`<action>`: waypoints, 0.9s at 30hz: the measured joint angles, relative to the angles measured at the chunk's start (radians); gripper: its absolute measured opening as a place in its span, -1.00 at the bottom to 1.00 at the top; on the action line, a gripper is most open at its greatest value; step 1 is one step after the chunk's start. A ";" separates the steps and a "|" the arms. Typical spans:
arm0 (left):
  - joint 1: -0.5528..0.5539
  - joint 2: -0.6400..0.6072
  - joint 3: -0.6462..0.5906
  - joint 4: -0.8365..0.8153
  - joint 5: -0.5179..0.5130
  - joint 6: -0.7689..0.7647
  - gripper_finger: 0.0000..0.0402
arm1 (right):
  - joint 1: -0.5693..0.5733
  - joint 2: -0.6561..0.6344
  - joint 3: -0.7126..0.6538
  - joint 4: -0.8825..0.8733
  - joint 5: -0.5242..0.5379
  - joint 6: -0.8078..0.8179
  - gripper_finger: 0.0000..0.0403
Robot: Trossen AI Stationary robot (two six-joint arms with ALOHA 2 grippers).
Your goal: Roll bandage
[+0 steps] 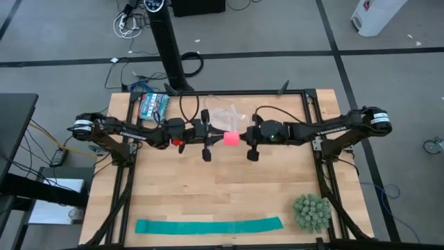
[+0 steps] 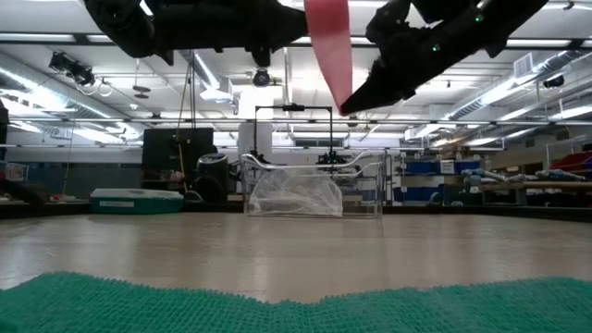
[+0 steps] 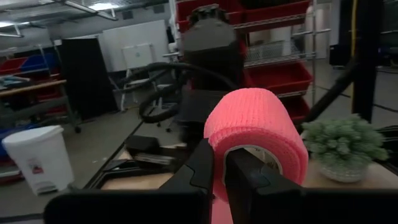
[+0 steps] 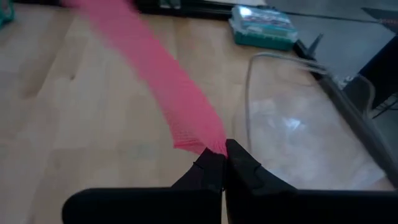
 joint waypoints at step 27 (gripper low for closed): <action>-0.032 0.000 0.000 -0.214 -0.021 -0.098 -0.84 | 0.021 -0.057 0.006 0.238 0.202 -0.291 -1.00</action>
